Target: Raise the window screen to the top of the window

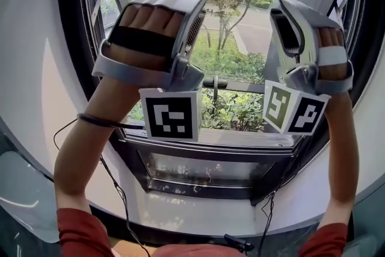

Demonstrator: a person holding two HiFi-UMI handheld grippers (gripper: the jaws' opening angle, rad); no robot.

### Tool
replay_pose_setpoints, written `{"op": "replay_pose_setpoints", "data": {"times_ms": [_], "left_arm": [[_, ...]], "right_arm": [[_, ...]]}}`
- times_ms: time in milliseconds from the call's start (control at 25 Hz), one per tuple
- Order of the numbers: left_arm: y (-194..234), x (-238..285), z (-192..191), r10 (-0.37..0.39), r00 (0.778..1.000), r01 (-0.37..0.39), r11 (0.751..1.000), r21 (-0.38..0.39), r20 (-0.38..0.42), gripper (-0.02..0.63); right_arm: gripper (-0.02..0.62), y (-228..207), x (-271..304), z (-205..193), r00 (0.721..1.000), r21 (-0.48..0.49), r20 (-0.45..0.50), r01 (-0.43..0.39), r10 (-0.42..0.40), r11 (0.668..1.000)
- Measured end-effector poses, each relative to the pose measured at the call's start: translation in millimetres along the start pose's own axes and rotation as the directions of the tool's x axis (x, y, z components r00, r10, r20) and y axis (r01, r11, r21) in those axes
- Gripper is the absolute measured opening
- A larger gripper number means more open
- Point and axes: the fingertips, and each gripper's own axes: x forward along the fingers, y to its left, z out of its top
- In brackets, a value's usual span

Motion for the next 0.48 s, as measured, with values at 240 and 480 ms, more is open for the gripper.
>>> {"op": "replay_pose_setpoints", "data": {"times_ms": [240, 480], "left_arm": [[-28.7, -22.7, 11.1, -0.043, 0.999, 0.044, 0.998, -0.048, 0.025, 0.121], [-55.8, -37.8, 16.6, -0.082, 0.996, 0.084, 0.992, -0.09, 0.028, 0.121]], "right_arm": [[0.139, 31.5, -20.4, 3.6, 0.999, 0.044, 0.004, -0.051, 0.051, 0.998], [0.144, 65.7, -39.8, -3.9, 0.994, 0.089, -0.024, -0.1, 0.102, 0.991]]}}
